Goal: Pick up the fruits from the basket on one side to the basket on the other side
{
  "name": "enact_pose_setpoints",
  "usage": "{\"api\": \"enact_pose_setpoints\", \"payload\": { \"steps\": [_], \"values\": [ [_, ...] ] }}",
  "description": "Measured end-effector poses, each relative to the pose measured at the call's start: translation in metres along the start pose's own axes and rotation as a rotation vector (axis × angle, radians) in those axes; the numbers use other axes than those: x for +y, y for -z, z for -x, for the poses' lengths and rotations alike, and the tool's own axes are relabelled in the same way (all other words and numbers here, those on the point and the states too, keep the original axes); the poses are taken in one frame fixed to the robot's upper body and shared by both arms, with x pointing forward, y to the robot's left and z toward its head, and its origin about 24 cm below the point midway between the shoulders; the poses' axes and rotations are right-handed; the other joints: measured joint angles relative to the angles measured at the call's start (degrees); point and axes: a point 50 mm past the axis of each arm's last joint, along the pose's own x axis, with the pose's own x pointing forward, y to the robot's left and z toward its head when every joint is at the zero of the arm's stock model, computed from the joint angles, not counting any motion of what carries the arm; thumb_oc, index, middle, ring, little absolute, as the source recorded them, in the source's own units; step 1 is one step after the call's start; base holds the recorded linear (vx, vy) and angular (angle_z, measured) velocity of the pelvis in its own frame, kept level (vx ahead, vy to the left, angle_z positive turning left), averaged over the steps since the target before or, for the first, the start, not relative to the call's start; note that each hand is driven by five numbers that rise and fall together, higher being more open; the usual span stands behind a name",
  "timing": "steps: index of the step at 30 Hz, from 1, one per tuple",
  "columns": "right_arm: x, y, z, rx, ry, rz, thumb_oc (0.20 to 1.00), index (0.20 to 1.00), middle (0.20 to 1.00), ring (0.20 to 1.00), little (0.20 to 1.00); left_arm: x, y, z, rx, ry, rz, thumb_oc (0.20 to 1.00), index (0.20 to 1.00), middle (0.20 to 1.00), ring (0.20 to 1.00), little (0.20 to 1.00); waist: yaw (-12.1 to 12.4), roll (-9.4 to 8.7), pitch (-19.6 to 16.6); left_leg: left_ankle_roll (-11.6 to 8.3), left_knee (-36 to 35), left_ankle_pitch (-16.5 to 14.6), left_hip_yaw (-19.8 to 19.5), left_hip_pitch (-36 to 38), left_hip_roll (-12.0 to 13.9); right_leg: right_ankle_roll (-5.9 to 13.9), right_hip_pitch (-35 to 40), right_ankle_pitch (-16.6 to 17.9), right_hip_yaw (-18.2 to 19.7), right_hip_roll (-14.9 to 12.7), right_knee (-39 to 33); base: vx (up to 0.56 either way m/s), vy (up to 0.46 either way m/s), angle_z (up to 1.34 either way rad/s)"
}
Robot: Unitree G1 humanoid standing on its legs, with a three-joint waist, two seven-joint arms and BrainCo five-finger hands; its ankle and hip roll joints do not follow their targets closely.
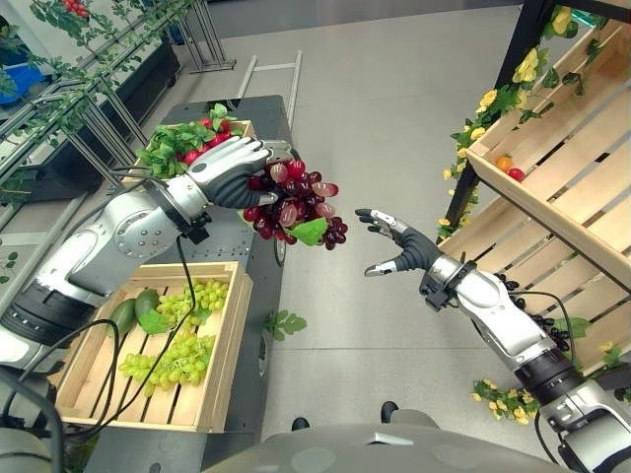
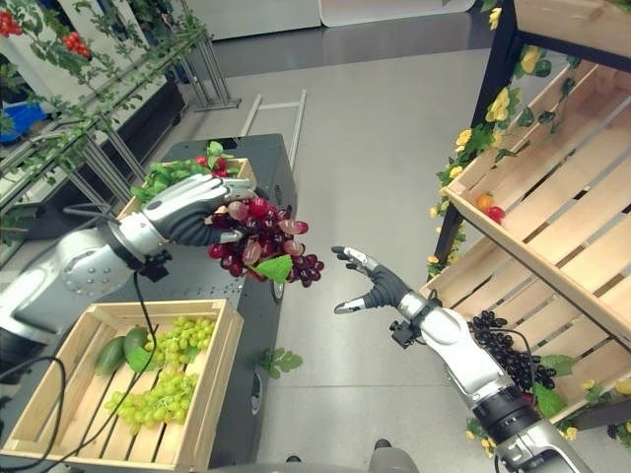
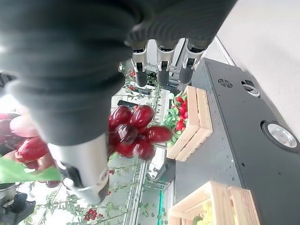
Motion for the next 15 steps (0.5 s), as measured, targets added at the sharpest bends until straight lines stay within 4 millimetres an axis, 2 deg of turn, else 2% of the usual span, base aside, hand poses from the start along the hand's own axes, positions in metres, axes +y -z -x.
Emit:
{"api": "enact_pose_setpoints", "payload": {
  "steps": [6,10,15],
  "values": [
    [0.005,-0.003,-0.003,-0.028,-0.023,-0.106,1.0,1.0,1.0,1.0,1.0,-0.007,-0.01,-0.007,-0.055,-0.003,0.078,0.2,0.2,0.2,0.2,0.2,-0.2,-0.06,-0.1,-0.01,0.0,0.0,0.0,0.0,0.0,0.0,0.1,0.0,0.0,0.1,-0.2,0.0,-0.002,-0.01],
    [0.022,-0.013,-0.008,-0.068,-0.122,-0.179,1.0,1.0,1.0,1.0,1.0,-0.023,-0.02,-0.016,-0.101,0.001,0.167,0.2,0.2,0.2,0.2,0.2,-0.8,-0.2,-0.2,-0.07,0.0,-0.1,0.0,0.0,0.1,0.0,0.1,0.0,0.0,0.2,-0.2,0.0,0.0,0.0],
    [0.024,-0.012,-0.008,-0.06,-0.135,-0.193,1.0,1.0,1.0,1.0,1.0,-0.024,-0.021,-0.017,-0.101,0.001,0.173,0.2,0.2,0.2,0.2,0.2,-1.5,-0.25,-0.2,-0.19,0.0,-0.3,0.3,0.1,0.2,-0.01,-0.4,0.0,0.7,0.4,0.0,0.01,0.003,-0.07]
  ]
}}
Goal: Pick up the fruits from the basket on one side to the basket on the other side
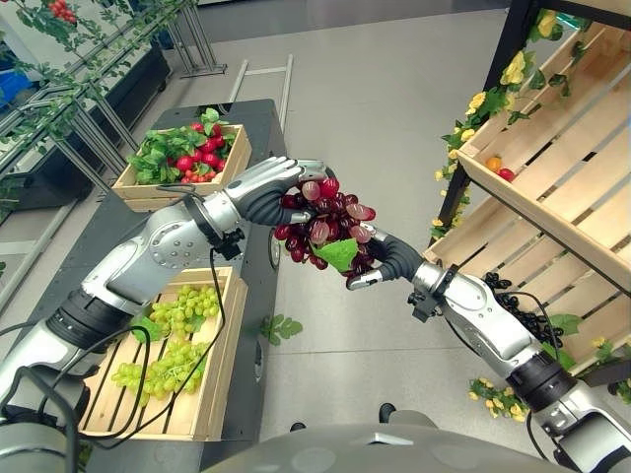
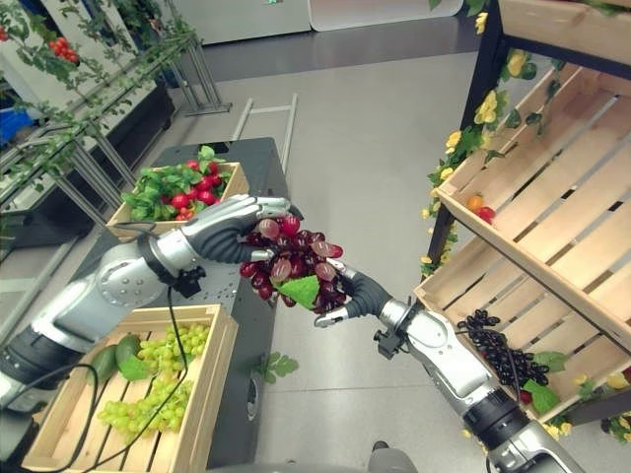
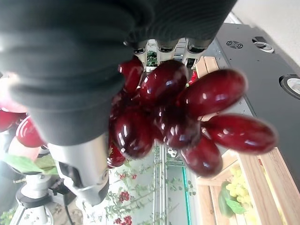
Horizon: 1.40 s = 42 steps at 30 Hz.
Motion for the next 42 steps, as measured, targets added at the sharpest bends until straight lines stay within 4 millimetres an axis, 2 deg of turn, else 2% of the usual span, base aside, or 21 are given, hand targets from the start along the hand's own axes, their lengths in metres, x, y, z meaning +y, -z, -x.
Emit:
{"api": "enact_pose_setpoints", "payload": {
  "steps": [13,14,15,42],
  "values": [
    [0.011,0.008,-0.001,0.045,-0.074,-0.111,1.0,1.0,1.0,1.0,1.0,-0.013,-0.003,-0.003,-0.014,-0.017,0.064,0.2,0.2,0.2,0.2,0.2,0.2,-0.13,0.0,-0.18,0.0,-0.3,0.1,0.2,0.2,0.0,-0.2,0.0,0.3,0.3,-0.1,0.01,0.001,-0.04],
    [0.011,0.009,-0.001,0.053,-0.083,-0.11,0.445,0.445,0.445,0.445,0.445,-0.013,-0.003,-0.003,-0.014,-0.017,0.064,0.2,0.2,0.2,0.2,0.2,0.1,-0.18,0.0,-0.18,0.0,-0.3,0.1,0.2,0.2,0.0,-0.2,0.0,0.3,0.3,-0.1,0.0,0.0,0.0],
    [0.011,0.008,-0.001,0.055,-0.086,-0.122,0.2,0.2,0.2,0.2,0.2,-0.013,-0.003,-0.003,-0.014,-0.017,0.064,0.2,0.2,0.2,0.2,0.2,0.1,-0.22,0.1,-0.19,0.0,-0.4,0.1,0.2,0.2,0.0,-0.2,0.0,0.3,0.3,-0.1,0.0,0.0,0.0],
    [0.015,0.01,-0.001,0.06,-0.116,-0.177,0.2,0.2,0.2,0.2,0.2,-0.012,-0.002,0.0,-0.001,-0.026,0.067,0.2,0.2,0.2,0.2,0.2,0.1,-0.6,0.3,-0.42,0.0,-0.9,0.1,1.0,0.7,-0.01,1.2,0.0,0.2,0.7,-1.5,0.0,0.0,0.0]
  ]
}}
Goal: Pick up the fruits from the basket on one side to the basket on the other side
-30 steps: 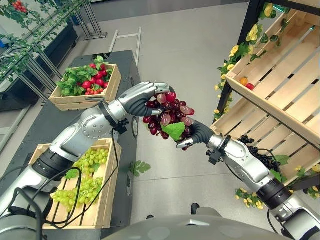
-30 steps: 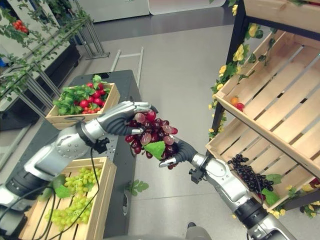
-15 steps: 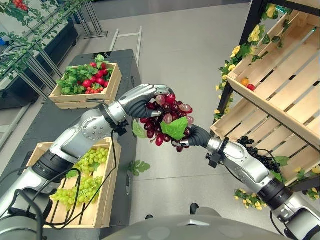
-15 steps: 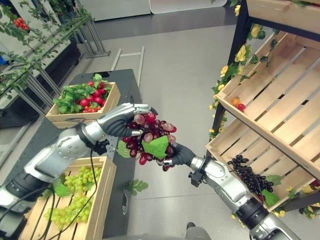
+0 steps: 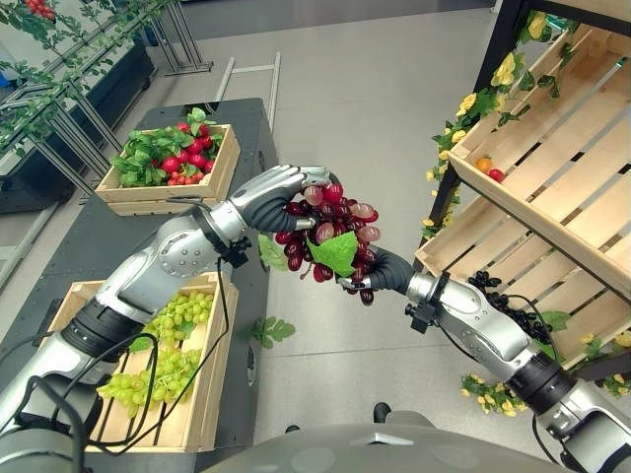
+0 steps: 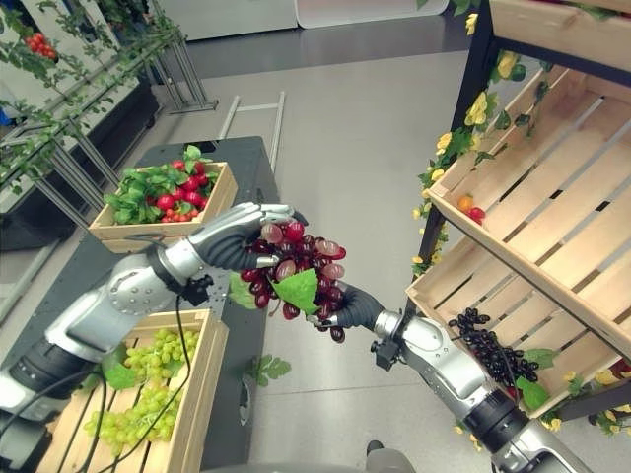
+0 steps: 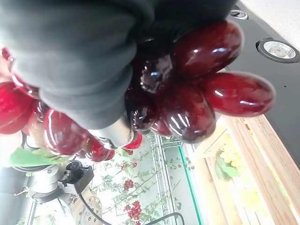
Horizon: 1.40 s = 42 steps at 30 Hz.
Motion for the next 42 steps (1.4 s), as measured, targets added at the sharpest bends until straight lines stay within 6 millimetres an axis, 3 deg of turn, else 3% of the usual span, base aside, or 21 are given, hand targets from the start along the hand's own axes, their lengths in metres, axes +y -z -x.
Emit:
{"api": "enact_pose_setpoints", "payload": {
  "steps": [9,11,12,13,15,16,20,21,22,23,24,25,26,27,30,42],
  "values": [
    [0.001,-0.007,-0.002,-0.06,0.018,-0.026,0.2,0.2,0.2,0.2,0.2,0.007,0.001,0.001,0.003,-0.043,-0.011,0.2,0.2,0.2,0.2,0.2,0.0,0.15,0.1,-0.01,0.0,0.0,-0.1,0.0,0.1,-0.01,0.2,0.0,-0.1,0.0,-0.3,0.0,0.0,0.0],
    [0.002,-0.008,-0.003,-0.095,0.031,-0.058,0.2,0.2,0.2,0.2,0.2,0.01,0.001,0.001,0.005,-0.073,-0.011,0.504,0.504,0.504,0.504,0.504,0.0,0.19,0.1,-0.01,0.0,0.0,-0.1,0.1,0.1,-0.01,0.3,0.0,-0.2,0.0,-0.3,0.0,0.0,0.0],
    [0.004,-0.009,-0.004,-0.127,0.042,-0.089,0.2,0.2,0.2,0.2,0.2,0.013,0.001,0.002,0.004,-0.095,-0.011,0.539,0.539,0.539,0.539,0.539,-0.1,0.29,0.1,-0.01,0.0,0.0,-0.1,0.1,0.1,-0.01,0.3,0.0,-0.2,0.0,-0.3,0.0,0.0,0.0],
    [0.004,-0.009,-0.005,-0.14,0.044,-0.1,0.2,0.2,0.2,0.2,0.2,0.015,0.001,0.002,0.005,-0.107,-0.014,0.526,0.526,0.526,0.526,0.526,-0.1,0.39,0.2,-0.01,0.0,0.0,-0.1,0.1,0.1,-0.01,0.3,0.0,-0.2,0.0,-0.3,0.0,0.0,0.0],
    [0.006,-0.011,-0.007,-0.164,0.047,-0.113,0.2,0.2,0.2,0.2,0.2,0.016,0.001,0.002,0.004,-0.121,-0.013,0.269,0.269,0.269,0.269,0.269,-0.1,0.7,0.4,0.03,0.0,0.0,-0.1,0.3,0.1,-0.01,0.6,0.0,-0.2,0.0,-0.3,0.0,0.0,0.0],
    [0.006,-0.012,-0.007,-0.173,0.052,-0.112,0.2,0.2,0.2,0.2,0.2,0.016,0.001,0.002,0.001,-0.122,-0.013,0.2,0.2,0.2,0.2,0.2,-0.1,0.99,0.5,0.05,0.0,-0.1,-0.1,0.6,0.2,-0.01,0.8,0.0,-0.2,-0.1,-0.3,0.0,0.0,0.0],
    [0.005,-0.015,-0.007,-0.213,0.064,-0.126,0.2,0.2,0.2,0.2,0.2,0.017,0.0,0.003,-0.016,-0.137,-0.004,0.2,0.2,0.2,0.2,0.2,-0.2,1.95,0.6,0.1,0.0,-0.2,-0.1,0.8,0.1,-0.02,1.0,0.0,-0.2,-0.2,-0.3,0.0,0.0,0.0],
    [0.006,-0.016,-0.007,-0.22,0.064,-0.134,0.2,0.2,0.2,0.2,0.2,0.018,0.0,0.003,-0.017,-0.142,0.003,0.247,0.247,0.247,0.247,0.247,-0.2,2.03,0.6,0.11,0.0,-0.2,-0.1,0.8,0.1,-0.02,1.0,0.0,-0.1,-0.2,-0.3,0.0,0.0,0.0],
    [0.006,-0.017,-0.008,-0.234,0.067,-0.143,0.2,0.2,0.2,0.2,0.2,0.019,-0.001,0.003,-0.021,-0.152,0.017,0.492,0.492,0.492,0.492,0.492,-0.2,2.16,0.6,0.11,0.0,-0.2,-0.1,0.8,0.1,-0.02,1.0,0.0,-0.1,-0.2,-0.3,0.0,0.0,0.0],
    [0.006,-0.018,-0.009,-0.243,0.072,-0.144,0.2,0.2,0.2,0.2,0.2,0.019,-0.001,0.003,-0.023,-0.158,0.019,0.652,0.652,0.652,0.652,0.652,-0.2,2.29,0.5,0.11,0.0,-0.2,-0.1,0.8,0.0,-0.02,1.0,0.0,-0.1,-0.2,-0.3,0.0,0.0,0.0],
    [0.007,-0.018,-0.009,-0.252,0.074,-0.145,0.2,0.2,0.2,0.2,0.2,0.02,-0.001,0.003,-0.023,-0.167,0.02,0.906,0.906,0.906,0.906,0.906,-0.3,2.45,0.5,0.11,0.0,-0.2,-0.1,0.8,0.0,-0.03,1.0,0.0,-0.1,-0.3,-0.3,0.0,0.0,0.0],
    [0.007,-0.018,-0.008,-0.256,0.08,-0.146,0.2,0.2,0.2,0.2,0.2,0.021,-0.001,0.003,-0.025,-0.181,0.028,1.0,1.0,1.0,1.0,1.0,-0.3,2.65,0.5,0.11,0.0,-0.2,-0.1,0.9,0.0,-0.03,1.0,0.0,-0.1,-0.3,-0.2,0.0,0.0,0.0],
    [0.007,-0.017,-0.008,-0.257,0.083,-0.149,0.2,0.2,0.2,0.2,0.2,0.021,-0.001,0.003,-0.026,-0.189,0.03,1.0,1.0,1.0,1.0,1.0,-0.3,2.81,0.4,0.14,0.0,-0.2,-0.1,0.9,0.0,-0.03,1.0,0.0,-0.1,-0.3,-0.2,0.0,0.0,0.0],
    [0.008,-0.015,-0.007,-0.254,0.09,-0.16,0.2,0.2,0.2,0.2,0.2,0.023,-0.001,0.003,-0.028,-0.206,0.048,0.944,0.944,0.944,0.944,0.944,-0.3,3.11,0.2,0.18,0.0,-0.2,-0.1,0.9,-0.1,-0.02,1.0,0.0,-0.1,-0.4,-0.2,0.0,0.0,0.0],
    [0.01,-0.011,-0.005,-0.255,0.109,-0.176,0.2,0.2,0.2,0.2,0.2,0.025,-0.001,0.004,-0.031,-0.218,0.049,1.0,1.0,1.0,1.0,1.0,-0.4,3.91,0.0,0.33,0.0,-0.3,-0.1,0.9,-0.2,0.0,1.0,0.0,-0.1,-0.6,-0.2,0.0,0.0,0.0],
    [0.008,-0.011,-0.001,-0.298,0.148,-0.232,0.2,0.2,0.2,0.2,0.2,0.027,-0.003,0.004,-0.047,-0.238,0.052,1.0,1.0,1.0,1.0,1.0,-1.6,5.58,-0.7,0.34,0.0,-0.3,0.3,0.9,-0.3,-0.14,-0.5,-1.2,0.0,-0.7,2.3,0.0,-0.003,-0.01]
  ]
}}
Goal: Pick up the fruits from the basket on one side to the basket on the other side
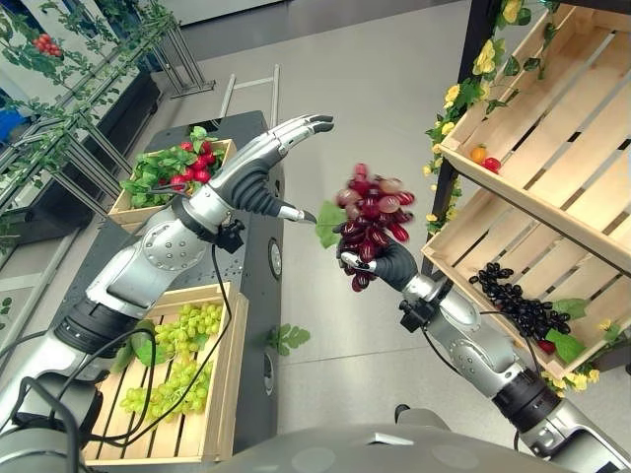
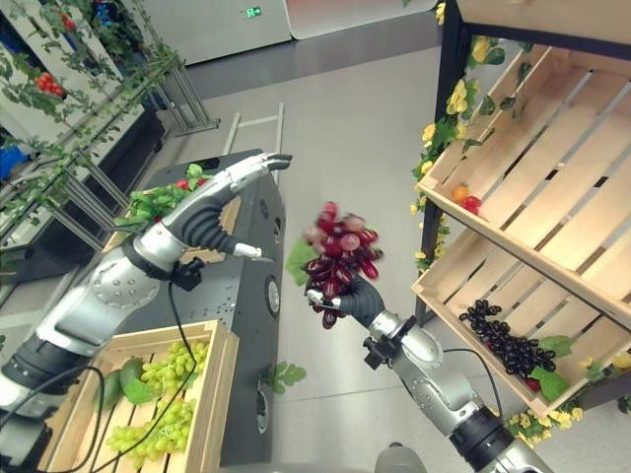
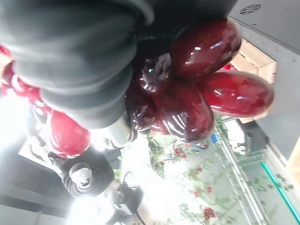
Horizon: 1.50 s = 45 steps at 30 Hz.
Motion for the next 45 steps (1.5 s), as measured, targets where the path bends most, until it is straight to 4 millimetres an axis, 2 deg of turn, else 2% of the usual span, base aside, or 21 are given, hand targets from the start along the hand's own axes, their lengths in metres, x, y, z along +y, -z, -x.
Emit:
{"api": "enact_pose_setpoints", "payload": {
  "steps": [6,13,18,22,24,25,26,27,28,29,31,33,34,36,37,39,41,42,43,44,45],
  "values": [
    [-0.002,-0.002,0.002,-0.026,0.026,0.008,0.2,0.2,0.2,0.2,0.2,0.006,-0.001,-0.001,-0.006,-0.048,0.017,1.0,1.0,1.0,1.0,1.0,0.0,0.5,-0.4,-0.01,0.1,0.0,0.0,0.0,0.0,-0.1,-0.5,-0.5,0.0,0.0,1.1,0.0,0.0,0.0],
    [-0.015,-0.017,0.005,-0.084,0.107,0.12,0.2,0.2,0.2,0.2,0.2,0.029,-0.001,0.002,-0.007,-0.183,-0.019,1.0,1.0,1.0,1.0,1.0,0.1,0.51,-0.4,-0.17,0.2,-0.1,-0.1,0.0,0.1,-0.23,-0.8,-0.8,-0.3,-0.1,1.9,0.0,0.0,0.0],
    [-0.031,-0.035,0.014,-0.097,0.187,0.305,0.2,0.2,0.2,0.2,0.2,0.045,0.005,0.021,0.033,-0.374,-0.012,1.0,1.0,1.0,1.0,1.0,0.0,0.36,-0.3,-0.18,0.2,-0.1,-0.2,0.0,0.1,-0.22,-0.8,-0.9,-0.3,0.0,1.9,0.0,0.0,0.0],
    [-0.043,-0.063,0.02,-0.164,0.266,0.466,0.2,0.2,0.2,0.2,0.2,0.045,0.014,0.044,0.108,-0.556,0.057,1.0,1.0,1.0,1.0,1.0,0.1,-0.77,0.0,-0.19,0.5,-0.2,-0.9,0.0,0.0,-0.3,-0.7,-0.9,-0.1,0.1,1.8,-0.01,-0.022,-0.02],
    [-0.048,-0.077,0.019,-0.2,0.296,0.542,0.2,0.2,0.2,0.2,0.2,0.039,0.018,0.057,0.147,-0.643,0.11,1.0,1.0,1.0,1.0,1.0,0.4,-3.13,0.7,-0.5,2.9,-1.2,-3.7,-0.7,-0.3,-0.52,-1.1,-1.3,1.2,0.5,2.9,-0.05,-0.036,-0.22],
    [-0.048,-0.081,0.016,-0.212,0.296,0.561,0.2,0.2,0.2,0.2,0.2,0.036,0.02,0.063,0.173,-0.66,0.121,1.0,1.0,1.0,1.0,1.0,0.6,-4.89,0.9,0.13,4.4,-1.6,-5.8,-1.3,-0.7,-0.46,-1.5,-1.1,2.2,0.8,3.1,-0.08,-0.017,-0.48],
    [-0.047,-0.085,0.012,-0.227,0.291,0.579,0.2,0.2,0.2,0.2,0.2,0.033,0.022,0.068,0.198,-0.665,0.126,1.0,1.0,1.0,1.0,1.0,2.0,-6.69,1.3,1.19,6.7,-2.2,-11.4,-1.9,-2.8,-0.42,-2.1,-1.0,4.8,0.4,3.8,-0.08,0.015,-0.73],
    [-0.046,-0.088,0.01,-0.233,0.282,0.6,0.2,0.2,0.2,0.2,0.2,0.029,0.024,0.073,0.221,-0.668,0.134,1.0,1.0,1.0,1.0,1.0,2.3,-8.6,1.7,3.62,8.6,-4.3,-15.8,-2.6,-5.2,-0.16,-2.1,0.1,7.5,0.2,3.0,-0.1,0.064,-1.25],
    [-0.045,-0.097,0.005,-0.256,0.264,0.638,0.2,0.2,0.2,0.2,0.2,0.024,0.025,0.082,0.257,-0.667,0.136,1.0,1.0,1.0,1.0,1.0,3.9,-9.05,1.6,4.38,8.0,-5.4,-19.8,-2.9,-8.5,-0.03,-2.6,2.4,10.7,0.1,1.2,-0.08,0.088,-1.28],
    [-0.043,-0.108,0.003,-0.288,0.25,0.673,0.2,0.2,0.2,0.2,0.2,0.023,0.027,0.09,0.285,-0.683,0.137,1.0,1.0,1.0,1.0,1.0,3.3,-7.84,1.5,5.13,6.5,-5.1,-19.1,-3.2,-8.9,0.51,-3.0,3.9,10.8,1.3,0.0,-0.06,0.108,-0.93],
    [-0.039,-0.112,0.004,-0.323,0.249,0.69,0.2,0.2,0.2,0.2,0.2,0.026,0.03,0.098,0.305,-0.732,0.152,1.0,1.0,1.0,1.0,1.0,1.8,-10.2,2.0,5.58,5.5,-4.7,-15.9,-3.5,-8.9,1.86,-3.7,5.0,10.3,0.7,-2.1,0.0,0.134,-0.53],
    [-0.036,-0.112,0.002,-0.336,0.246,0.703,0.2,0.2,0.2,0.2,0.2,0.022,0.036,0.106,0.351,-0.741,0.17,1.0,1.0,1.0,1.0,1.0,2.9,-12.38,1.8,5.94,4.8,-4.4,-11.8,-3.9,-8.6,3.1,-4.7,5.9,8.9,-0.3,-5.5,-0.08,0.133,-1.0],
    [-0.035,-0.111,0.001,-0.336,0.246,0.711,0.2,0.2,0.2,0.2,0.2,0.019,0.039,0.11,0.382,-0.737,0.175,1.0,1.0,1.0,1.0,1.0,3.3,-12.29,2.1,6.19,4.6,-4.2,-10.4,-4.0,-8.2,4.16,-4.4,6.7,8.8,-0.9,-6.6,-0.11,0.091,-0.77],
    [-0.032,-0.112,0.0,-0.347,0.24,0.728,0.2,0.2,0.2,0.2,0.2,0.014,0.043,0.116,0.42,-0.731,0.183,1.0,1.0,1.0,1.0,1.0,3.1,-13.83,2.1,6.43,4.1,-4.0,-8.2,-3.8,-8.7,5.95,-3.9,8.5,8.5,-2.0,-8.1,-0.12,0.05,-0.56],
    [-0.031,-0.113,-0.001,-0.362,0.244,0.725,0.2,0.2,0.2,0.2,0.2,0.014,0.043,0.117,0.424,-0.728,0.181,1.0,1.0,1.0,1.0,1.0,3.2,-14.62,2.5,6.49,4.2,-4.1,-7.1,-3.7,-8.9,6.58,-3.9,10.7,8.5,-2.5,-8.9,-0.13,0.02,-0.58],
    [-0.025,-0.113,-0.008,-0.398,0.242,0.703,0.2,0.2,0.2,0.2,0.2,0.013,0.043,0.118,0.433,-0.728,0.177,1.0,1.0,1.0,1.0,1.0,3.6,-15.72,3.9,6.38,4.6,-4.3,-3.7,-3.9,-9.0,5.67,-4.7,13.1,5.0,-3.2,-11.0,-0.11,0.008,-0.63],
    [-0.022,-0.113,-0.012,-0.404,0.227,0.701,0.2,0.2,0.2,0.2,0.2,0.004,0.044,0.121,0.46,-0.749,0.213,1.0,1.0,1.0,1.0,1.0,4.7,-13.65,5.5,6.17,4.3,-4.3,-1.4,-3.2,-6.3,4.63,-4.4,10.4,-4.4,-4.7,-8.9,-0.07,0.003,-0.58],
    [-0.023,-0.114,-0.012,-0.403,0.227,0.706,0.2,0.2,0.2,0.2,0.2,0.002,0.045,0.121,0.463,-0.759,0.225,1.0,1.0,1.0,1.0,1.0,4.7,-13.24,5.7,5.94,4.2,-4.4,-1.1,-2.9,-5.7,4.76,-3.9,10.3,-5.5,-4.9,-7.4,-0.05,-0.008,-0.26],
    [-0.022,-0.113,-0.012,-0.402,0.226,0.705,0.2,0.2,0.2,0.2,0.2,0.0,0.045,0.123,0.475,-0.76,0.232,1.0,1.0,1.0,1.0,1.0,4.6,-13.62,5.7,5.23,4.3,-4.8,-1.4,-2.6,-5.6,4.83,-1.8,9.5,-5.3,-5.3,-6.2,-0.02,-0.02,-0.15],
    [-0.022,-0.114,-0.013,-0.404,0.225,0.708,0.2,0.2,0.2,0.2,0.2,-0.001,0.045,0.124,0.478,-0.764,0.236,1.0,1.0,1.0,1.0,1.0,4.9,-14.35,6.0,4.56,4.4,-5.0,-1.6,-2.0,-5.9,2.66,-0.7,8.7,-3.6,-4.7,-7.2,0.01,-0.022,-0.15],
    [-0.022,-0.114,-0.013,-0.405,0.225,0.709,0.2,0.2,0.2,0.2,0.2,-0.003,0.045,0.125,0.485,-0.77,0.246,1.0,1.0,1.0,1.0,1.0,5.0,-14.12,6.1,4.14,4.4,-4.9,-2.1,-1.9,-5.4,2.31,-0.3,9.0,-3.3,-4.2,-7.7,0.06,-0.04,-0.13]
  ]
}}
